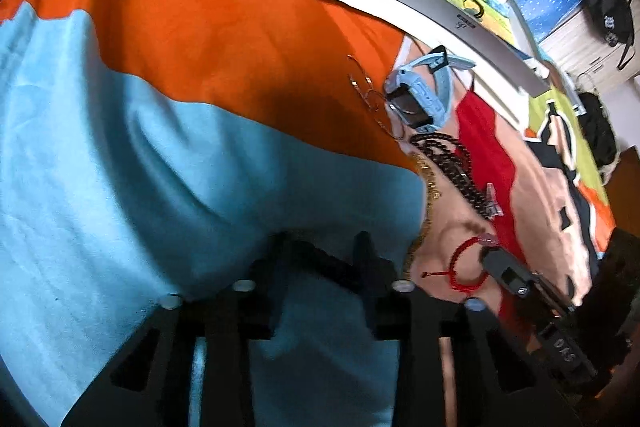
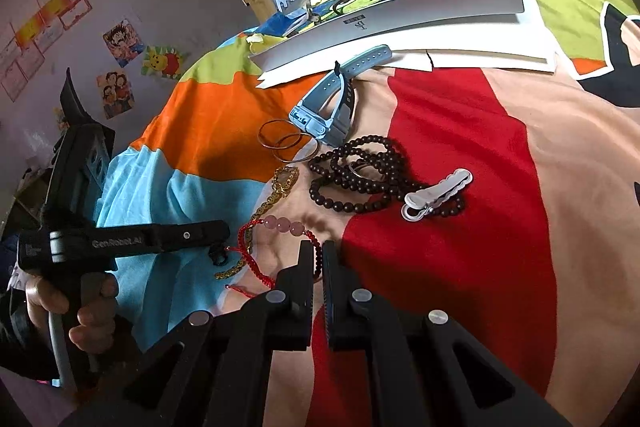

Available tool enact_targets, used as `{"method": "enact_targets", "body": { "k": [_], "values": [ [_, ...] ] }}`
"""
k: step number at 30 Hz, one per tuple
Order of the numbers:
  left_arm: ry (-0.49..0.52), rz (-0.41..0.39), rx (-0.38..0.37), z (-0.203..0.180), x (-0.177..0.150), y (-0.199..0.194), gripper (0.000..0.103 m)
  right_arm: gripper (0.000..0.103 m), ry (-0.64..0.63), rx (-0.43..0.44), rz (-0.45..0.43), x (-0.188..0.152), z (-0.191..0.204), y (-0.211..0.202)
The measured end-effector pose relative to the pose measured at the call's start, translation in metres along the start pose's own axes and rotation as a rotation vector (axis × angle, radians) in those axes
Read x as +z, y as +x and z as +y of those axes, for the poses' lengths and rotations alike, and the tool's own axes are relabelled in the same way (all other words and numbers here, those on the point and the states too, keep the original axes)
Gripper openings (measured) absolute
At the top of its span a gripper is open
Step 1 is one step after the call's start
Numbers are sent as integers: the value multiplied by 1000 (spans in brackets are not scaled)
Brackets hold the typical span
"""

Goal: Organize jewelry
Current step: 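Grasp the red beaded bracelet with the right tool while the left tool grasps the black cord bracelet, then carry the red bracelet with the right tool into the tray while the left tool carries the black bracelet there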

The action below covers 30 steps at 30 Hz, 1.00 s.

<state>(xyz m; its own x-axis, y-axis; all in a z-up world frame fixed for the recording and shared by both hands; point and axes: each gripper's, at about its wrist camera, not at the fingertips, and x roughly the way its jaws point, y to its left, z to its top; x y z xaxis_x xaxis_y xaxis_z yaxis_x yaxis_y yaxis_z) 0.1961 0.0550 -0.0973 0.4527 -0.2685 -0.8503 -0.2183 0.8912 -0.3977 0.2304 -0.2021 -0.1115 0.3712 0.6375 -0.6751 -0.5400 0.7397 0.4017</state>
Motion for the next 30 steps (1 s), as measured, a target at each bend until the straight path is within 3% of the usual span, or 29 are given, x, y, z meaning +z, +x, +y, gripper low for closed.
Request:
{"method": "enact_targets", "body": {
  "k": [5, 18, 24, 30],
  "values": [
    [-66, -21, -35, 9, -3, -5, 6, 5, 5, 3, -4, -1, 0, -2],
    [4, -97, -165, -22, -2, -34, 0, 5, 25, 44, -100, 5, 0, -20],
    [53, -126, -171, -42, 25, -42, 0, 5, 51, 53, -166, 22, -3, -32],
    [133, -206, -156, -68, 80, -46, 0, 5, 22, 39, -270, 84, -13, -47]
  ]
}}
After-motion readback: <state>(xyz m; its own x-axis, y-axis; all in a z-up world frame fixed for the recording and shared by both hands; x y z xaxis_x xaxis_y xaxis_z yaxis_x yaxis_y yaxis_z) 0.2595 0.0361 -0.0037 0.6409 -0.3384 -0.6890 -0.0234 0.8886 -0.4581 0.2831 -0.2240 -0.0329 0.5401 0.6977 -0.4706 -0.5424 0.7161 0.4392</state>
